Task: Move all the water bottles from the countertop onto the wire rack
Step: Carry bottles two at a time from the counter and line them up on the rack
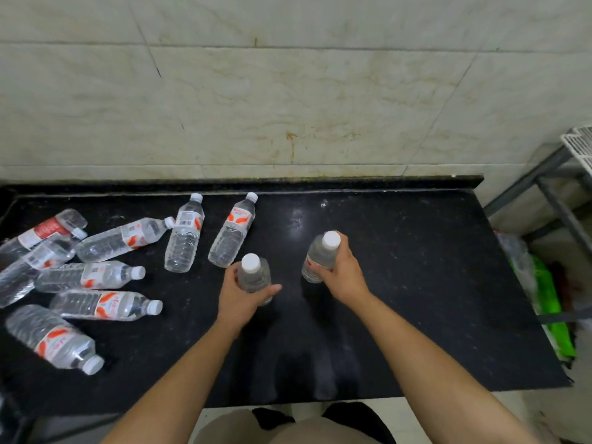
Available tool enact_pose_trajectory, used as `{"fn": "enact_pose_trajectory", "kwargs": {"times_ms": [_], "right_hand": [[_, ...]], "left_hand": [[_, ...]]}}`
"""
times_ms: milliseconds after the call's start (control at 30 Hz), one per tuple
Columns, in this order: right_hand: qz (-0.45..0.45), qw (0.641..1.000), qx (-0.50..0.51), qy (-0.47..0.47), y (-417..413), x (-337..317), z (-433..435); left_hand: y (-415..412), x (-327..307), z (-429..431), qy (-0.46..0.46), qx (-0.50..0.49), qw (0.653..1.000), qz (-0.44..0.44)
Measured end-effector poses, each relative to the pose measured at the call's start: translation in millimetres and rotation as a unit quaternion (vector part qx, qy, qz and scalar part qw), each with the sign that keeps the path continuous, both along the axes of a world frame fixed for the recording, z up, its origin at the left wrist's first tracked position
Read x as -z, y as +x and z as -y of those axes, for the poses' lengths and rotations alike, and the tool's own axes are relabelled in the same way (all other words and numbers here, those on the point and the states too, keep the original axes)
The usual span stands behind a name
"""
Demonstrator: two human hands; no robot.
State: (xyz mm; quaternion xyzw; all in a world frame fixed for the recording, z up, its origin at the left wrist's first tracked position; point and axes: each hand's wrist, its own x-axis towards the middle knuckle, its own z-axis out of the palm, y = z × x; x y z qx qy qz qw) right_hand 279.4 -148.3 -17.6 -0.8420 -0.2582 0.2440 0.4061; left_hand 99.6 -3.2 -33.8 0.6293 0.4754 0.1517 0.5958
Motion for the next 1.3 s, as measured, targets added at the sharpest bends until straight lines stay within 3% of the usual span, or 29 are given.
{"fn": "enact_pose_trajectory", "kwargs": {"times_ms": [133,233,467,633,733,833,1100,1300], "right_hand": [[0.0,0.999,-0.024,-0.027,-9,-2,34],[-0.008,1.0,0.003,-0.027,-14,-8,66],[-0.006,0.973,0.189,0.134,-12,-62,147],[0.023,0.917,0.275,0.288,17,-124,205],[0.063,0.897,0.285,0.331,33,-164,256],[0.102,0.881,0.286,0.363,48,-191,322],[0.157,0.829,0.33,0.423,90,-221,506],[0.169,0.807,0.334,0.456,140,-240,587]], "left_hand": [[5,-5,18,0.041,-0.071,0.996,-0.019],[14,-10,5,0.046,-0.034,0.998,0.0],[80,-82,42,0.042,0.07,0.981,0.174],[132,-170,124,0.001,0.167,0.936,0.311],[156,-209,183,-0.074,0.164,0.909,0.377],[180,-235,253,-0.084,0.188,0.884,0.419],[241,-266,445,-0.059,0.29,0.83,0.472],[294,-280,523,-0.072,0.295,0.833,0.463]]}}
